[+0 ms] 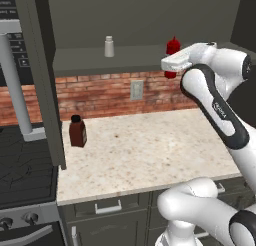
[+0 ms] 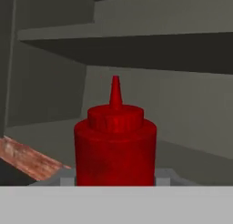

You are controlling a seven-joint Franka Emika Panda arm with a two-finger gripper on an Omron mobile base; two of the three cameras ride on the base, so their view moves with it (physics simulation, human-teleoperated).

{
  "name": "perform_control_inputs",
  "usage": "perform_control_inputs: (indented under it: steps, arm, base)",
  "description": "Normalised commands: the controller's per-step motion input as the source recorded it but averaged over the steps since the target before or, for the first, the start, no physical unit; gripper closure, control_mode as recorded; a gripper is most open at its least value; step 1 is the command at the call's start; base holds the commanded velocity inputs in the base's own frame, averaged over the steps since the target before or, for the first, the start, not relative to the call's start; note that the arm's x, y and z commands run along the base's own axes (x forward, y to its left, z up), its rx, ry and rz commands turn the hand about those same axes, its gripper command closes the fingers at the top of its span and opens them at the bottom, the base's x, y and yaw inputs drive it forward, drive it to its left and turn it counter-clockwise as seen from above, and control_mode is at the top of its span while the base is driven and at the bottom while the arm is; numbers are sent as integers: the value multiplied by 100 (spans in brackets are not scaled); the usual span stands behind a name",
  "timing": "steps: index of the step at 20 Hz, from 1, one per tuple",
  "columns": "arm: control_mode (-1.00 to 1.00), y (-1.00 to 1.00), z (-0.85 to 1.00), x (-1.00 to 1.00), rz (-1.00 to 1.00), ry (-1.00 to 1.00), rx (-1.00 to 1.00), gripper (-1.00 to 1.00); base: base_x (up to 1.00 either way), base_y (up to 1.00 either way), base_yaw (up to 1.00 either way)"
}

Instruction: Collect the paprika, ketchup, and shaker from the cabinet and place them next to the stove.

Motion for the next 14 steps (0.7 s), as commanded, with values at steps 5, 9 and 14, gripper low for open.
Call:
perform_control_inputs:
  steps: [5, 9, 14]
  arm:
    - [-100, 48, -55, -37, 58, 4, -4, 100]
    - [-100, 63, -80, -45, 50, 0, 0, 100]
    - [-100, 72, -77, -50, 38, 0, -2, 100]
  base:
    - [0, 0, 0]
    - [0, 0, 0]
    - [0, 0, 0]
